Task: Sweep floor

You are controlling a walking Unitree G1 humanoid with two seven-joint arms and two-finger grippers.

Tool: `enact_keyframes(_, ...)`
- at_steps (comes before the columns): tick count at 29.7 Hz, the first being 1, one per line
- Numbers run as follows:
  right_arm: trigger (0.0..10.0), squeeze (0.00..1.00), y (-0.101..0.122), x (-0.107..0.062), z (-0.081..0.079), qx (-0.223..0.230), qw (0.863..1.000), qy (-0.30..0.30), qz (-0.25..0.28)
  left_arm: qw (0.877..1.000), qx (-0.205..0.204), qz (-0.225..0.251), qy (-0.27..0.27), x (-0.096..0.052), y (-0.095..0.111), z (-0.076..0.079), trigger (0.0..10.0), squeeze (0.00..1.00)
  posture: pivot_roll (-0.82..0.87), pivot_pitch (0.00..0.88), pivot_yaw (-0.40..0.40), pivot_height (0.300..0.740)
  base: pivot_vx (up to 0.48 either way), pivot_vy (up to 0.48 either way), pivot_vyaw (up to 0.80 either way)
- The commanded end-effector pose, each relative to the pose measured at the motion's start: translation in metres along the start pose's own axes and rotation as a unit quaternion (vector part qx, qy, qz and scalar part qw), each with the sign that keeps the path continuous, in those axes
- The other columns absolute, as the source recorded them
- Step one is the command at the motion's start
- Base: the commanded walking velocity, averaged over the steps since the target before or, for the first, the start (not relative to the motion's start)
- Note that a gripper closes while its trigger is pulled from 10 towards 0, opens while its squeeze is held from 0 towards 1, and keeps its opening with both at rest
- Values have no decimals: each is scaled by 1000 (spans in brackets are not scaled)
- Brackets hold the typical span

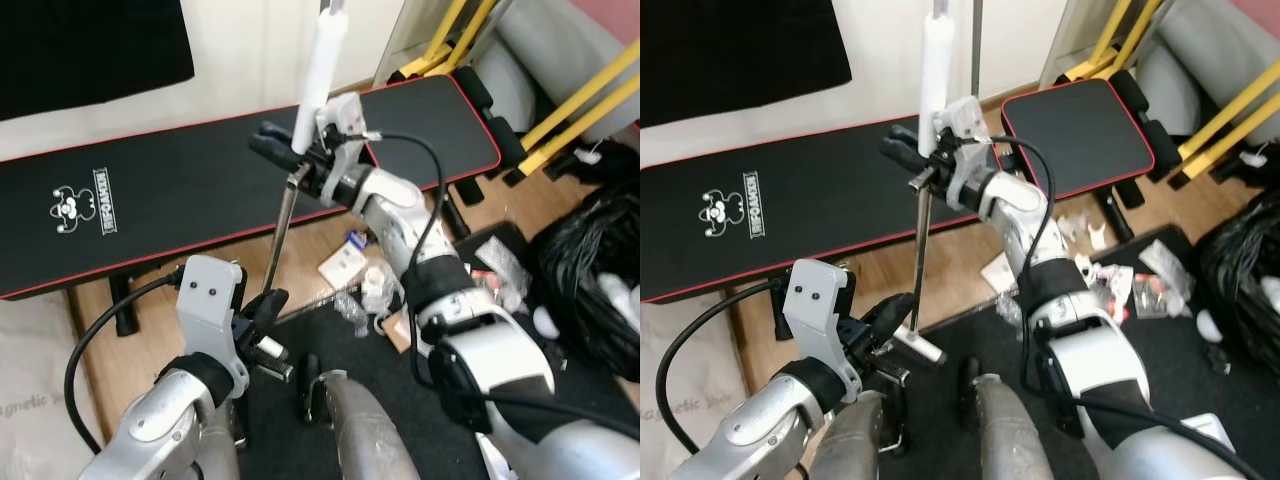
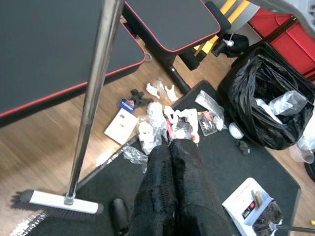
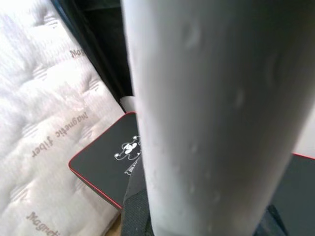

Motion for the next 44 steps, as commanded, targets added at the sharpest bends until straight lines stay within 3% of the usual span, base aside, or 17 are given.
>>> enact_keyframes(1, 10000, 0, 1, 1, 0, -4, 1000, 4, 9, 1000, -9, -17, -3, -4, -5, 4, 10000, 0, 20, 498, -188, 740, 0, 0, 0)
enact_keyframes(6, 10000, 0, 4, 8, -3, -12, 1000, 17, 6, 1000, -14, -18, -3, -7, -4, 7, 10000, 0, 17, 511, -199, 740, 0, 0, 0)
enact_keyframes(9, 10000, 0, 11, 21, -14, -18, 999, 48, 15, 1000, -16, -20, -3, -8, -3, 10, 10000, 0, 19, 505, -212, 740, 0, 0, 0)
enact_keyframes(15, 10000, 0, 22, 35, -24, -18, 997, 72, 32, 1000, -17, -23, 1, -7, -3, 11, 10000, 0, 16, 494, -223, 740, 0, 0, 800)
enact_keyframes(25, 10000, 0, 20, 36, -7, -47, 999, -8, 1, 1000, 3, -5, 9, -1, 1, 10, 10000, 0, 13, 450, -236, 740, 0, 0, 392)
enact_keyframes(29, 10000, 0, 15, 10, 8, -19, 998, -48, 31, 999, -8, -12, 31, 8, -10, 0, 10000, 0, 37, 361, -243, 740, 0, 0, 0)
enact_keyframes(31, 10000, 0, 15, 5, 10, -12, 998, -55, 38, 999, -9, -13, 37, 9, -12, -2, 10000, 0, 37, 361, -243, 740, 0, 0, 0)
enact_keyframes(33, 10000, 0, 14, -13, 12, 12, 996, -70, 51, 999, -11, -8, 45, 13, -15, -7, 10000, 0, 36, 309, -244, 740, 0, 0, 0)
enact_keyframes(37, 10000, 0, 11, -23, 13, 37, 994, -83, 55, 999, -11, -7, 50, 16, -18, -12, 10000, 0, 32, 293, -241, 740, 0, 0, 0)
enact_keyframes(39, 10000, 0, 3, -37, 3, 34, 994, -90, 46, 999, -4, -11, 47, 22, -22, -17, 10000, 0, 26, 263, -221, 740, 356, 0, 384)
enact_keyframes(41, 10000, 0, 3, -37, 3, 34, 994, -90, 46, 999, -4, -11, 47, 22, -22, -17, 10000, 0, 26, 263, -221, 740, 382, 0, 0)
enact_keyframes(44, 10000, 0, -5, -45, -10, 25, 996, -79, 35, 999, 3, -15, 44, 27, -26, -22, 10000, 0, 24, 238, -201, 740, 399, 0, 533)
Point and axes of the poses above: a point about 5 cm out from each wrist's last joint towards the gripper, its own x axis pointing out of the wrist towards the gripper, its own y axis along the axis of the wrist's last joint, z = x × y, the point moved 2 cm from there along x, pointing out of the wrist towards the gripper, and after that the axes turned 6 degrees about -x, right-handed, at the moved point
